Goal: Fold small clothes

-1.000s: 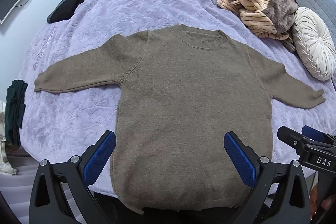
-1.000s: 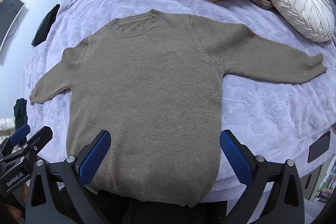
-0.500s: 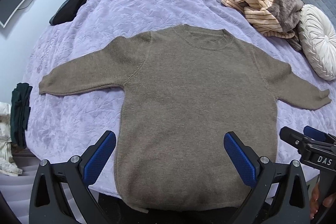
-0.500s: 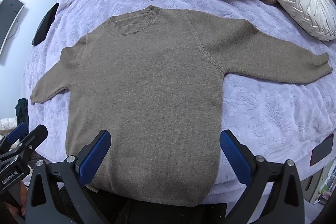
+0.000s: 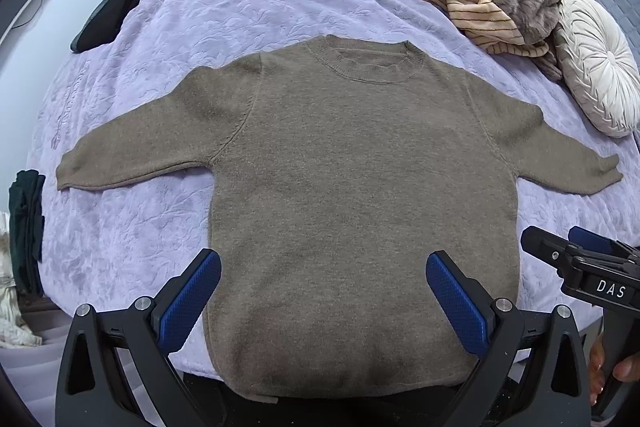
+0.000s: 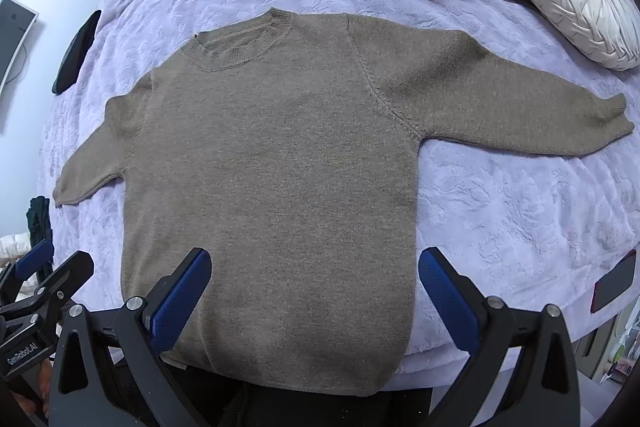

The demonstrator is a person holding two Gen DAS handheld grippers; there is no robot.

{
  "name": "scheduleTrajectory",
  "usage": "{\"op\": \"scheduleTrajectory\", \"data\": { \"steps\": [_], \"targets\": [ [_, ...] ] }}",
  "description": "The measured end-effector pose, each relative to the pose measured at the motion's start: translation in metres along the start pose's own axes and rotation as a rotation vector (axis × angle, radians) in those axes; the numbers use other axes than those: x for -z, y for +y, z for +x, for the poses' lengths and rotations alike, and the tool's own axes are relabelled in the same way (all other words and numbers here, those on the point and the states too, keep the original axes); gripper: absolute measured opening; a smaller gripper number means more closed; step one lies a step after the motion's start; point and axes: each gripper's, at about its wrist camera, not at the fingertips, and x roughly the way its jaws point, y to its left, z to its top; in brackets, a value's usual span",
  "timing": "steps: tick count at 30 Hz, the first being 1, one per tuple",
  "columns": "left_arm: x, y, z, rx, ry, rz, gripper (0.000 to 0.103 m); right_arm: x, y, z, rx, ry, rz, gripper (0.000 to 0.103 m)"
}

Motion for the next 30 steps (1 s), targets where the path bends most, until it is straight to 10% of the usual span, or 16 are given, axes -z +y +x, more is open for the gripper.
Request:
{"op": "scheduleTrajectory", "data": {
  "steps": [30],
  "targets": [
    [0.0,0.0072,0.0028,-0.009,0.004,-0.024,0.103,-0.0025,0.0072,0.0031,-0.006,0.006,-0.011,0.103]
  ]
}}
